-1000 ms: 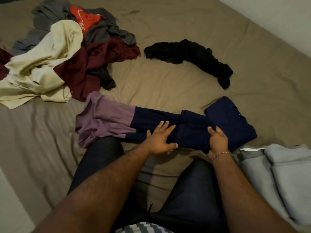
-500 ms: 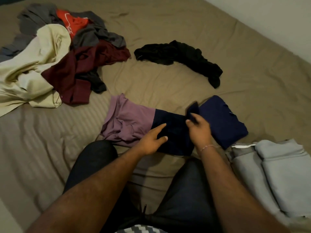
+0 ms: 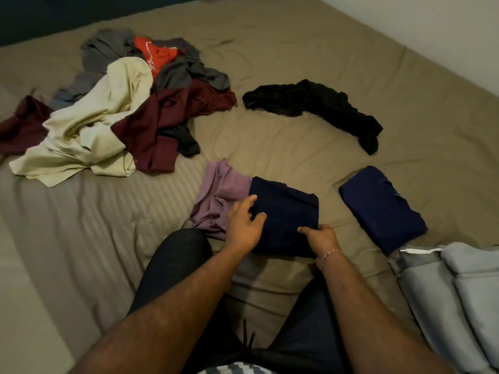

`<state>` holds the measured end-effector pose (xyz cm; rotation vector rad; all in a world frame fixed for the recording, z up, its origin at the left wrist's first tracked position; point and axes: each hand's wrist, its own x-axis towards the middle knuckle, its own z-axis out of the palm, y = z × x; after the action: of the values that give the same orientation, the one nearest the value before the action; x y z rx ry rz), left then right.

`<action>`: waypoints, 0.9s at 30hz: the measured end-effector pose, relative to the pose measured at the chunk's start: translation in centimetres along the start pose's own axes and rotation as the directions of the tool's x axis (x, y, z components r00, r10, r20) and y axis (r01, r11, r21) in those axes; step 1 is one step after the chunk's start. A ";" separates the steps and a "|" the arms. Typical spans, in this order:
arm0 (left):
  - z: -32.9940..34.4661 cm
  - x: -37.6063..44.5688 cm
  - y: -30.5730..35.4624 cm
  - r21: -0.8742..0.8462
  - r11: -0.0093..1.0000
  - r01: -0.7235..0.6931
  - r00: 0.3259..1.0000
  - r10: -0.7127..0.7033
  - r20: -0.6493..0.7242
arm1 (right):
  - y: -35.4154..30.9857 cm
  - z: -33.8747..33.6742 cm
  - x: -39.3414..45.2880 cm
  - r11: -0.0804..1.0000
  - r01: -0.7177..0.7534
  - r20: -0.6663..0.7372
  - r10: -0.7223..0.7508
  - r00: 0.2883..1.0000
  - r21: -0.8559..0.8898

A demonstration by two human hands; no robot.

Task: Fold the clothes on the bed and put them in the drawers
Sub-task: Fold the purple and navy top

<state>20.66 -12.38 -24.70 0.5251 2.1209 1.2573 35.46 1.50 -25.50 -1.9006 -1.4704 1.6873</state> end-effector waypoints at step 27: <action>-12.1 5.0 -3.1 -0.259 0.909 0.325 0.943 -0.333 0.017 | -3.7 17.9 -5.1 0.993 0.096 0.359 -0.116 0.926 0.072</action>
<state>8.73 -18.55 -24.52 0.0317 1.9254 1.3187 19.29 -8.39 -25.46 -1.5061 -1.5990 2.0844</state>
